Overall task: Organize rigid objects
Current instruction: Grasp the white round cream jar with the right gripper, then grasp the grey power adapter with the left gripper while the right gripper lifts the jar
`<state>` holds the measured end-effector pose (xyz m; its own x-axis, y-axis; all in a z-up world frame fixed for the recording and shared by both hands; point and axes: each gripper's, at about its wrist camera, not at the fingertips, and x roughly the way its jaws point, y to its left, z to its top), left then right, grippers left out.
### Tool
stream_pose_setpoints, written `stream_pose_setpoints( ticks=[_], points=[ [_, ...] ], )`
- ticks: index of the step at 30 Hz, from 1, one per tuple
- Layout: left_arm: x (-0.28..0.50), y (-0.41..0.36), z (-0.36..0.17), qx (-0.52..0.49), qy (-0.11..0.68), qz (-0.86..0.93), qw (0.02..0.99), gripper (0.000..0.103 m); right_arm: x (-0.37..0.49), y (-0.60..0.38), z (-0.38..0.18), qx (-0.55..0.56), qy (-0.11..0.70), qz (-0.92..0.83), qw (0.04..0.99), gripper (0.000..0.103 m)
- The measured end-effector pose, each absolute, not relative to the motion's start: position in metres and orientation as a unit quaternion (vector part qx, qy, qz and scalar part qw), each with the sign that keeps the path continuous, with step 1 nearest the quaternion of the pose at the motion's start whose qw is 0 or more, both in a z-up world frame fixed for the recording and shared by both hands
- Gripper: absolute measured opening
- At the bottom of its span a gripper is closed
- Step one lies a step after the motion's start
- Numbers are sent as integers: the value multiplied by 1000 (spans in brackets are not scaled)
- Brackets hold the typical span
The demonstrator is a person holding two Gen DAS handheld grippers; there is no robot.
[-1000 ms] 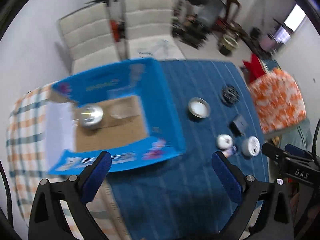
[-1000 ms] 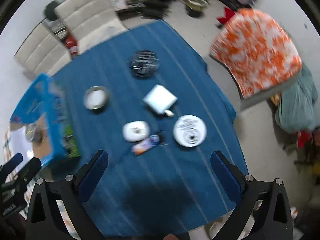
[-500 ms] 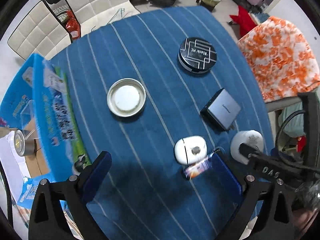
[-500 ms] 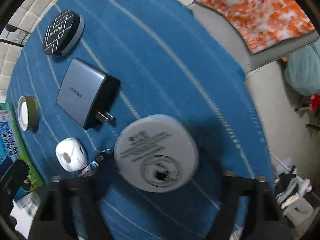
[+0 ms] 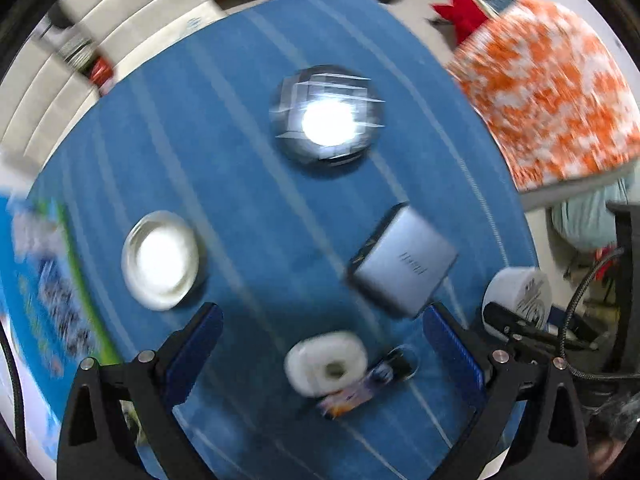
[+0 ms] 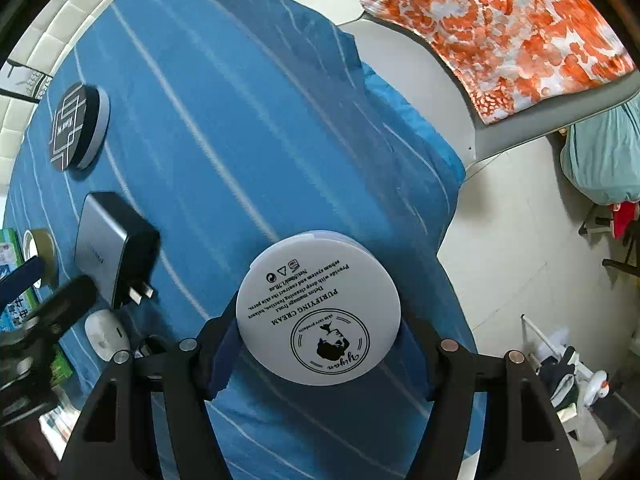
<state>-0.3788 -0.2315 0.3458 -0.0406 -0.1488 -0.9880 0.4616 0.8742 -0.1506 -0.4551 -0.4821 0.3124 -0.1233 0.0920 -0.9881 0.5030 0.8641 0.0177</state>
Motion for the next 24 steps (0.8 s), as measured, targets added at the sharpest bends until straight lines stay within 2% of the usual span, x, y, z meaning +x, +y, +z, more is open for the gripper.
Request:
stream_pose_setpoints(
  ticks=[7,11,15,24],
  points=[
    [-374,-283,308,171,707,-267,633,101,-448,-491,312,205,730,-171,629,71],
    [-376,-297,294,194,699,-268,634,92,-448,-483,317,195,726,-176,635,71],
    [-375,-291,305,186,679,-254,663,55,-450,-473,321,187,722,-179,642,70],
    [-386,-234,312,136,693,-193,681,52,-451,-425,334,158,716,-144,664,70]
  ],
)
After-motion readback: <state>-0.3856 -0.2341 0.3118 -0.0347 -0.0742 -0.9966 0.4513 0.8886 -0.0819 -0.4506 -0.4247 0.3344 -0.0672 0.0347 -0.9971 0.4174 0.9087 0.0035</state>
